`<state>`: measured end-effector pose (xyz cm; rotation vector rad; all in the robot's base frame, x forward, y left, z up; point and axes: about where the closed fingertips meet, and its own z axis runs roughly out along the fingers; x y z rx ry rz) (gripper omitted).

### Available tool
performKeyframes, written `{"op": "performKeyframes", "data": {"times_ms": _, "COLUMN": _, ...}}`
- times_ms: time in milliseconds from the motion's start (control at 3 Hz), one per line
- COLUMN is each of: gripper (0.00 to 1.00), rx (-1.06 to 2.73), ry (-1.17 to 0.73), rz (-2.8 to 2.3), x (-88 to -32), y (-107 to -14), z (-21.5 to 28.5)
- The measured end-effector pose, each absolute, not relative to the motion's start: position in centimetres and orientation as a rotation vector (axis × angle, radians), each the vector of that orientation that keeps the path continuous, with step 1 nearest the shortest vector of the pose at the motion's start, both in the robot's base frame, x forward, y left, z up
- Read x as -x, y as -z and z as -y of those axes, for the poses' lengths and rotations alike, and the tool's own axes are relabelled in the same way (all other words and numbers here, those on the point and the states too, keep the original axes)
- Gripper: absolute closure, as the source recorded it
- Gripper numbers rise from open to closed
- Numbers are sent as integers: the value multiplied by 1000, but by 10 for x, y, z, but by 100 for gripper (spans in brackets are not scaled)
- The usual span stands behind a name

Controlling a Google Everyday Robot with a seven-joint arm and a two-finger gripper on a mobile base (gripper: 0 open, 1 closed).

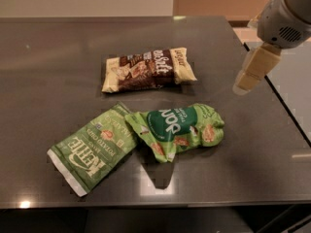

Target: Pick brown chip bag

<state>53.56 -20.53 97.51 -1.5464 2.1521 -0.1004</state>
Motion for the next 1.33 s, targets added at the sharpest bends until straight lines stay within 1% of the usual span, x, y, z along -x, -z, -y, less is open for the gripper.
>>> {"op": "performKeyframes", "data": {"times_ms": 667, "gripper": 0, "rx": 1549, "ry": 43, "rz": -2078, "x": -613, "y": -966, "z": 163}}
{"op": "performKeyframes", "data": {"times_ms": 1333, "gripper": 0, "rx": 1616, "ry": -13, "rz": -2054, "x": -664, "y": -941, "z": 112}}
